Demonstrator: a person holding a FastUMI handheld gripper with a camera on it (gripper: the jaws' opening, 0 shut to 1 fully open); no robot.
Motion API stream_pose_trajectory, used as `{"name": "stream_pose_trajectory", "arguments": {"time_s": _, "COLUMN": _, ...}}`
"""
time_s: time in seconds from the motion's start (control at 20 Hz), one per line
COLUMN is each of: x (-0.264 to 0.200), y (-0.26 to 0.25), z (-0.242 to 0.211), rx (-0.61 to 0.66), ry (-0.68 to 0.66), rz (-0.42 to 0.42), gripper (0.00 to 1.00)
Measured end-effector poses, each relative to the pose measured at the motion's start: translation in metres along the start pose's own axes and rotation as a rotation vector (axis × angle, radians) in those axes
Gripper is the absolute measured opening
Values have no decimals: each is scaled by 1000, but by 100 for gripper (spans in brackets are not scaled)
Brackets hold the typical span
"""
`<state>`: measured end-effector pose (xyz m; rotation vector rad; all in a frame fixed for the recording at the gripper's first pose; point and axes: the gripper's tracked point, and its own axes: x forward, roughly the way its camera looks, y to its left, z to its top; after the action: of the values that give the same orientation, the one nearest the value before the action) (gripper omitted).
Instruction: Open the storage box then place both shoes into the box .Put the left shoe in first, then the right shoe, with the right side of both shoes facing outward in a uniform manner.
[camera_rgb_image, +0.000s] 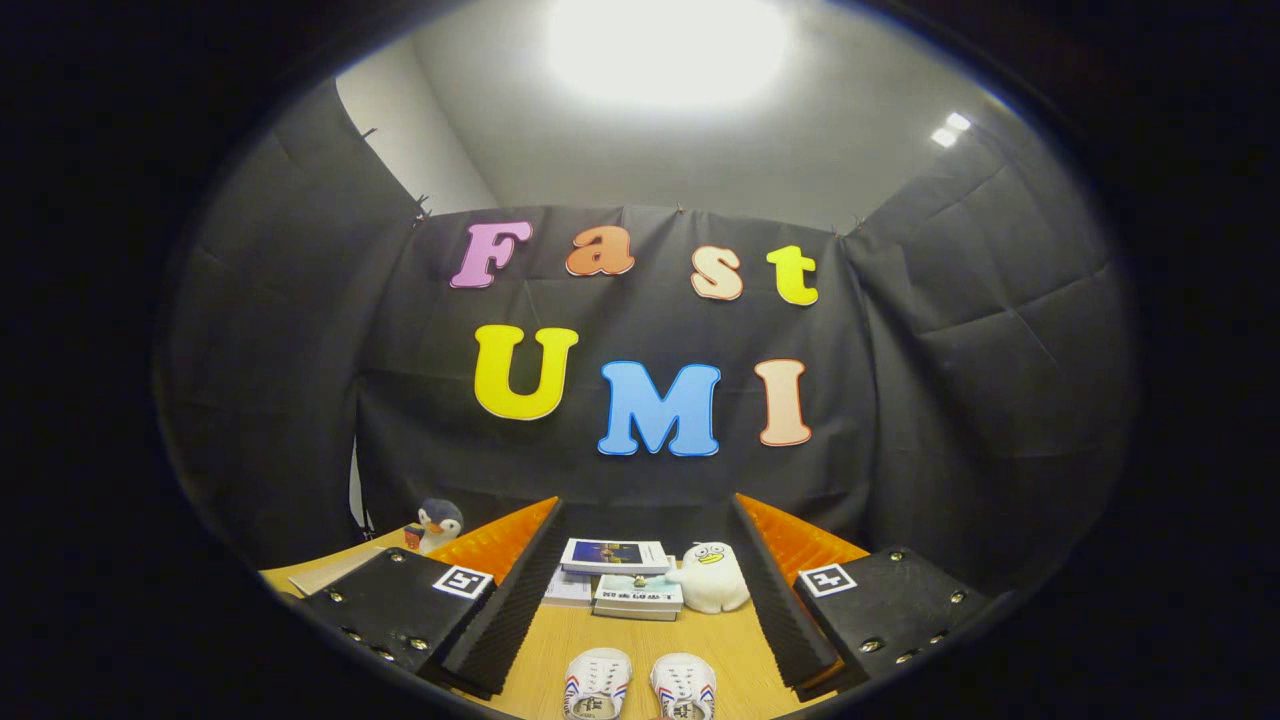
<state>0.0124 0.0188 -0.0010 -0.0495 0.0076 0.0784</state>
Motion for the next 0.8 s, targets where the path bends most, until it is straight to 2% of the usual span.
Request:
{"name": "stream_pose_trajectory", "arguments": {"time_s": 0.25, "x": 4, "y": 10, "z": -6, "rx": -5, "ry": 10, "rz": 33, "gripper": 96}}
{"name": "stream_pose_trajectory", "arguments": {"time_s": 0.8, "x": 7, "y": 57, "z": -46, "rx": 98, "ry": 107, "rz": 171, "gripper": 96}}
